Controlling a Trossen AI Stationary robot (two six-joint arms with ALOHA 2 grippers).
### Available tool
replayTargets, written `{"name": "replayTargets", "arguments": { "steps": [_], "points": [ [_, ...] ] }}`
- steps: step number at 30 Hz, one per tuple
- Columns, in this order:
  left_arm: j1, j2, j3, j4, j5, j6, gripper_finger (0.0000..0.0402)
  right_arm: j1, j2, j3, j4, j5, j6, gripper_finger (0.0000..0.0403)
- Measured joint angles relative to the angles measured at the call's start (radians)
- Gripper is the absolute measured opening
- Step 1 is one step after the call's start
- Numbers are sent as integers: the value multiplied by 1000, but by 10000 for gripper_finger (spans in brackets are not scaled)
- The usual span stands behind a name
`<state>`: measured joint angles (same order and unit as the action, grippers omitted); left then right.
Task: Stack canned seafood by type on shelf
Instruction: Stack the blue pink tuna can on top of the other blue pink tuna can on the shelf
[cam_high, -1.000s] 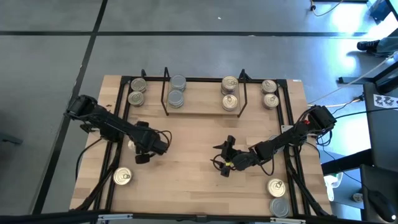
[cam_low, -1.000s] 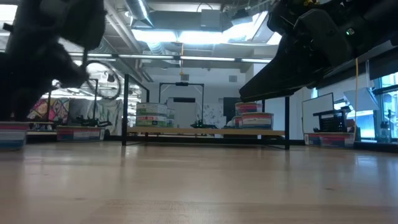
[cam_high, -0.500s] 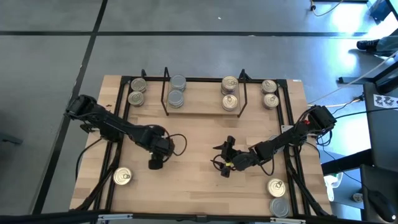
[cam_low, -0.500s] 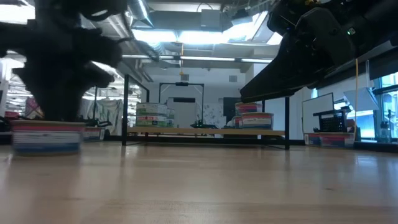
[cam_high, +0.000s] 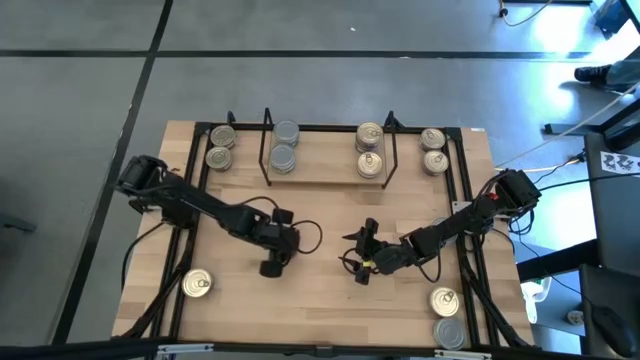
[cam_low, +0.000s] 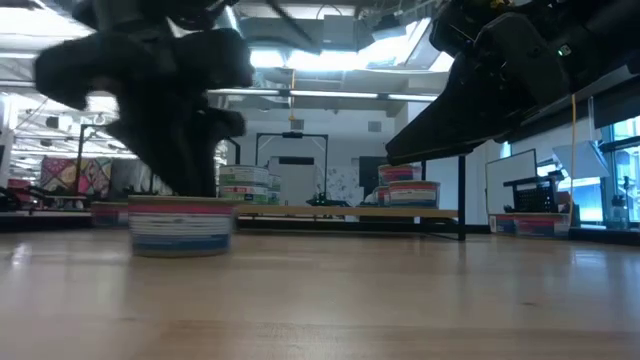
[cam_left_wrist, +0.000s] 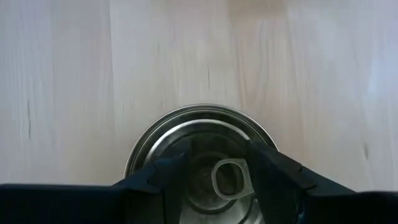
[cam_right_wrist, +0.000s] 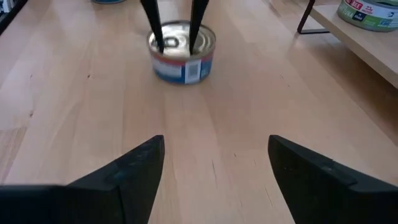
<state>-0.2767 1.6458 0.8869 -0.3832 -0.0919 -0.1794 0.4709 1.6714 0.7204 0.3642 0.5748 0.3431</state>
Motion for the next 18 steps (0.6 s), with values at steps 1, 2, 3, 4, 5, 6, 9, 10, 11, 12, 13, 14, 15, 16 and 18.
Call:
{"name": "replayTargets", "arguments": {
  "steps": [1,2,3,4,5,6,9,10,11,12,13,14,15,16,18],
  "points": [
    [3,11,0,34,0,6,159,0,0,0,0,0,0,284],
    [5,20,-1,71,0,15,159,0,0,0,0,0,0,284],
    [6,29,-2,110,1,28,159,0,0,0,1,0,0,284],
    [8,36,-2,147,1,45,159,0,0,0,1,1,0,284],
    [10,39,-3,186,1,59,159,0,0,0,2,1,0,284],
    [12,46,-5,220,2,70,159,0,0,0,2,3,0,284],
    [18,58,-7,293,8,104,159,0,0,0,5,15,0,284],
    [20,60,-8,312,6,110,159,0,0,0,7,16,0,284],
    [22,61,-9,329,5,119,159,0,0,0,8,16,0,284],
    [23,62,-9,344,4,126,159,0,0,0,9,17,0,284],
    [24,62,-4,341,2,127,159,0,0,0,9,17,0,284],
    [24,56,8,317,0,125,159,0,0,0,9,17,0,284],
    [24,46,26,281,0,114,159,0,0,0,9,17,0,284],
    [23,32,44,241,0,100,159,0,0,0,10,17,0,284],
    [22,-6,70,156,0,64,159,0,0,0,11,17,0,284]
  ]
}}
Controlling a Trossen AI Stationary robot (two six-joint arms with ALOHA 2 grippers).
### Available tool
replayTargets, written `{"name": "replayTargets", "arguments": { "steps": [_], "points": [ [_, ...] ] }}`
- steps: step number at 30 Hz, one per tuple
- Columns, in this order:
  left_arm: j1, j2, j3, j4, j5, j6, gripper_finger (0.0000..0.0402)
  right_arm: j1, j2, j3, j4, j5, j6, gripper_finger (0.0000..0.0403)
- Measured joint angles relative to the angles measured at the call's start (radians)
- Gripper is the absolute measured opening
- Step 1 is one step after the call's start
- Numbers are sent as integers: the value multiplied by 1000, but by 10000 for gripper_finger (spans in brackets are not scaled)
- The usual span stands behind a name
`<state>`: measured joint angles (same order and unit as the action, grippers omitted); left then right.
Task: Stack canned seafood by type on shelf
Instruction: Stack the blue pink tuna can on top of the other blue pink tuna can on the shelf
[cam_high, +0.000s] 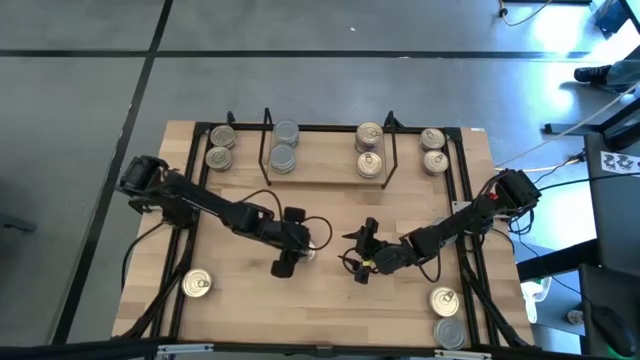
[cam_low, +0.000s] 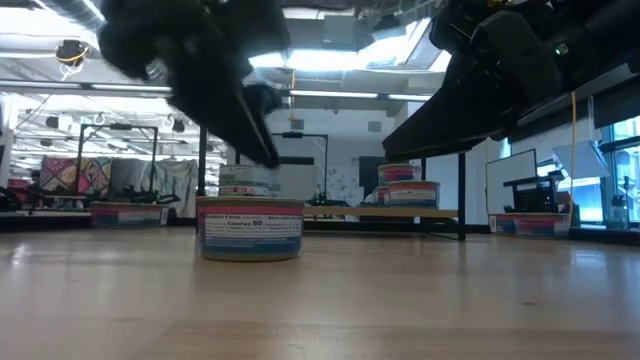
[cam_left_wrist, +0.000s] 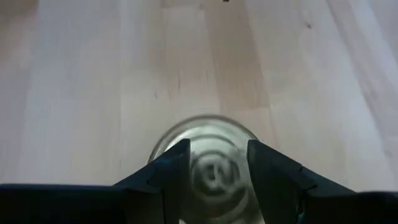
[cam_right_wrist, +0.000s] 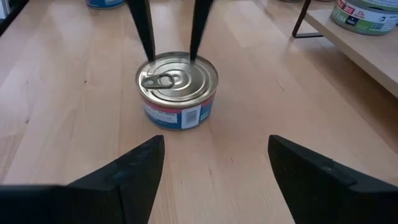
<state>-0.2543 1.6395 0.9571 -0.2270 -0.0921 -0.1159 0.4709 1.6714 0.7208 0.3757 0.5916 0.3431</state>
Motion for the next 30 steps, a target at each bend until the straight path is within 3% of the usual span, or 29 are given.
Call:
{"name": "replayTargets", "arguments": {
  "steps": [4,9,17,30],
  "points": [
    [-1,-64,-9,-82,-9,-36,159,0,0,0,1,2,0,284],
    [-1,-79,-57,-64,-30,-41,159,0,0,0,4,3,0,284],
    [-14,-79,-168,86,-32,-38,159,0,0,0,21,3,-7,284],
    [-24,-85,-252,163,-32,-66,159,0,0,0,25,11,-10,284]
  ]
}}
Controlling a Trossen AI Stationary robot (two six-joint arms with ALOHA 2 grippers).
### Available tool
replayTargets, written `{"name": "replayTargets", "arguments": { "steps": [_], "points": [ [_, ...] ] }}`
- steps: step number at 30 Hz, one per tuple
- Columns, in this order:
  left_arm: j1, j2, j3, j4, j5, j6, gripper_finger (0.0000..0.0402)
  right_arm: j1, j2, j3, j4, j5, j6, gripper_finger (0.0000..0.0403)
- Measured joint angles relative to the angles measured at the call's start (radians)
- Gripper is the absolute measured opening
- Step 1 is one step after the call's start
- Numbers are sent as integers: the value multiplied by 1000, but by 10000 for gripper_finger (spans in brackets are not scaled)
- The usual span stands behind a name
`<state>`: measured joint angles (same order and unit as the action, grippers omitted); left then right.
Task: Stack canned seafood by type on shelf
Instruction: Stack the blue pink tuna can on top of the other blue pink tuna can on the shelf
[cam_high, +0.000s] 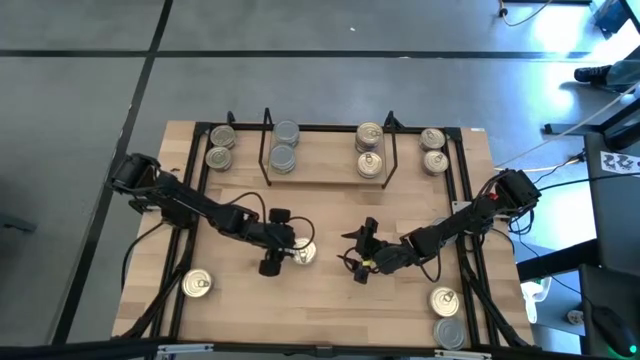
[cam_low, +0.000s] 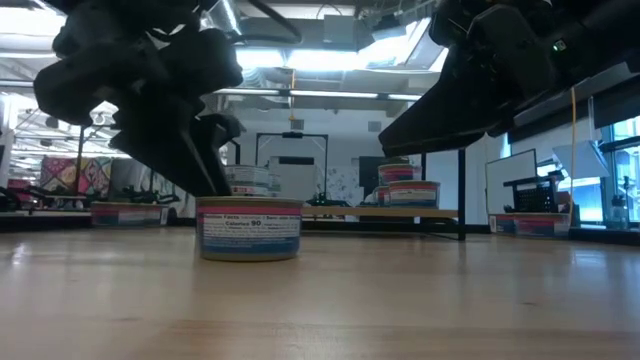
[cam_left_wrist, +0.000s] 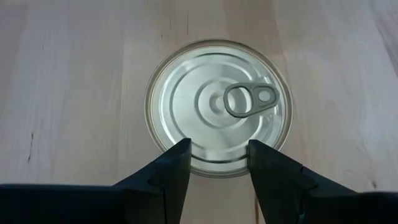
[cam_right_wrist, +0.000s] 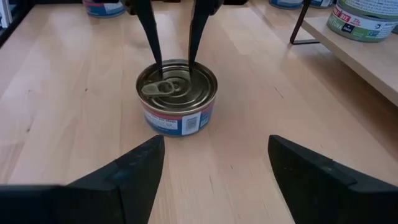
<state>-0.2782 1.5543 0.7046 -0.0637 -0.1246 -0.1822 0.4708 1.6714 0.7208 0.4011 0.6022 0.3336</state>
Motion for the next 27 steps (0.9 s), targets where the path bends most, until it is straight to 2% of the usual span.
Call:
{"name": "replayTargets", "arguments": {
  "steps": [6,13,27],
  "points": [
    [-5,-2,-61,105,-4,9,159,0,0,0,29,-10,-44,284],
    [-5,-1,-139,238,-4,-9,159,0,0,0,134,-64,-231,284],
    [-15,1,-157,266,-14,-6,159,0,0,46,141,-116,-504,284]
  ]
}}
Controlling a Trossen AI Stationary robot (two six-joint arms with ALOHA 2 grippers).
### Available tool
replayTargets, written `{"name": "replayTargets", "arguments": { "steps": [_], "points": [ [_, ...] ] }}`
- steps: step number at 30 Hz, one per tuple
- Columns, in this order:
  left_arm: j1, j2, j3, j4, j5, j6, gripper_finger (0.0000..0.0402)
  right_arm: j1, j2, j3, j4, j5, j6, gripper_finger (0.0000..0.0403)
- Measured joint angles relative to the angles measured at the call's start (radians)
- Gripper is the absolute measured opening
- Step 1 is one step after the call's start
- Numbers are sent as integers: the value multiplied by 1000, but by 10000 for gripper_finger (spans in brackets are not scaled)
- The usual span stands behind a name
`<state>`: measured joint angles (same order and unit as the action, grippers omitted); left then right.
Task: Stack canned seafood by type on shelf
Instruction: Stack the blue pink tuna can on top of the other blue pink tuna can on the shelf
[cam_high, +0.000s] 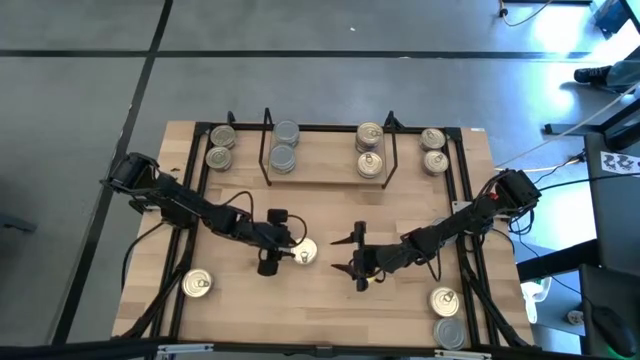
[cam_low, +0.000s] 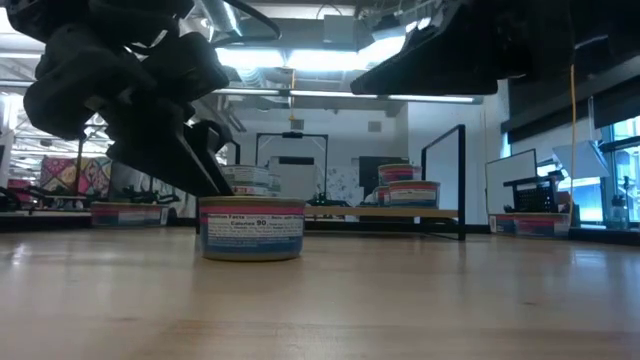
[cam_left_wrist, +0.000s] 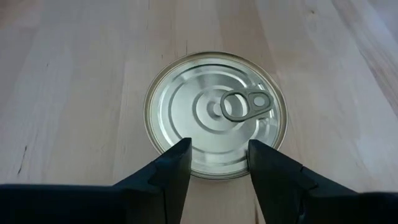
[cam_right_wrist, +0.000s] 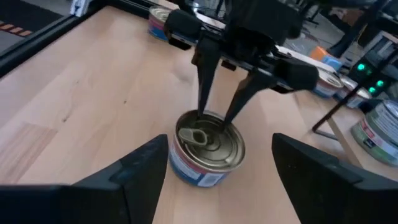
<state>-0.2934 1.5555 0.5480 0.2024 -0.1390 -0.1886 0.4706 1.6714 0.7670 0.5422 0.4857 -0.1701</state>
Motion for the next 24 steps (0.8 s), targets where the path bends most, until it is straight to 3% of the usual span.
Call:
{"name": "replayTargets", "arguments": {
  "steps": [8,11,16,24],
  "points": [
    [-21,0,-6,8,-33,-5,159,0,3,1,-12,0,-39,284],
    [-27,1,-51,104,-37,-18,159,0,28,2,2,-2,-40,284],
    [-28,1,-83,170,-37,-34,159,0,116,56,7,-12,-53,284],
    [-28,2,-83,167,-35,-35,159,-16,291,224,-91,2,-233,284]
  ]
}}
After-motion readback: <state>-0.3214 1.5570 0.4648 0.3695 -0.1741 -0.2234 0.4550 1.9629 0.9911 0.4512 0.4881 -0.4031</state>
